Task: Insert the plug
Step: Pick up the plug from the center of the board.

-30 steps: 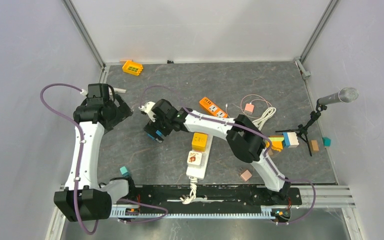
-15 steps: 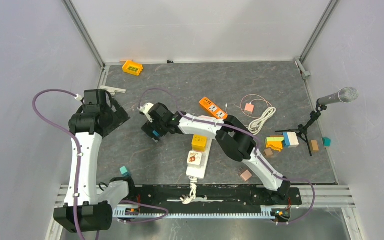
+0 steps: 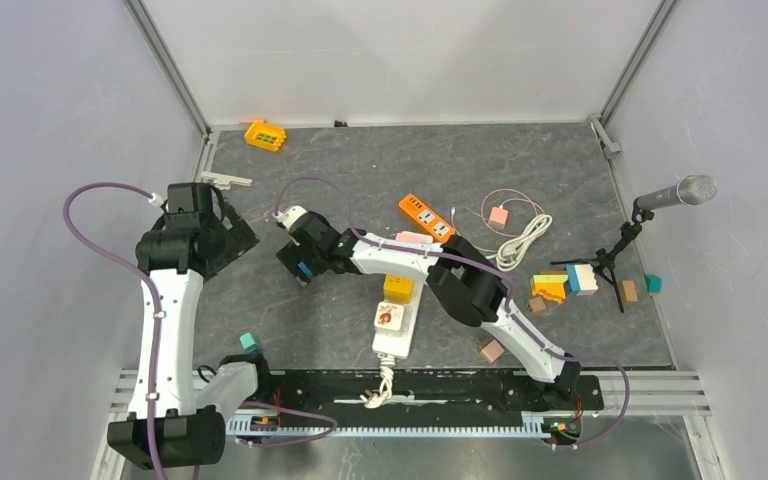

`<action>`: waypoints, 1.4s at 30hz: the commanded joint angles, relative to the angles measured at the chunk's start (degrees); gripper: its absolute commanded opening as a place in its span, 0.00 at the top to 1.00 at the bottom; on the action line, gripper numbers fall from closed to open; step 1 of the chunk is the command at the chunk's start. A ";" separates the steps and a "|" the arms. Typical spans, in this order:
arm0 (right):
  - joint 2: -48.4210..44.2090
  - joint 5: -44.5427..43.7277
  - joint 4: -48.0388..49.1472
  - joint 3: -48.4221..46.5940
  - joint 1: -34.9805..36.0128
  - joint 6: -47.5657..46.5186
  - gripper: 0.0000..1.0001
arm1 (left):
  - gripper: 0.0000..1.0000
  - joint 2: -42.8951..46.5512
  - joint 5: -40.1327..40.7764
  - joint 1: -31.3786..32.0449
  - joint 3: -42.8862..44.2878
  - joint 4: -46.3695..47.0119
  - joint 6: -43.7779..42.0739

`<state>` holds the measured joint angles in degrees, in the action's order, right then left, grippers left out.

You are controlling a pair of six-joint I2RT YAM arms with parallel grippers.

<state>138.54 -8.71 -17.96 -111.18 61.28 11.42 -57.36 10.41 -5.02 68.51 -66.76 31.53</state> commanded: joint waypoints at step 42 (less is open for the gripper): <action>-19.56 0.97 -0.32 6.76 -8.74 7.99 0.94 | 0.01 1.37 -8.72 0.01 3.65 8.74 7.33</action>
<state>128.88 -10.79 -21.47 -105.03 57.63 13.67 -55.79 4.75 -5.02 72.58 -64.12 35.29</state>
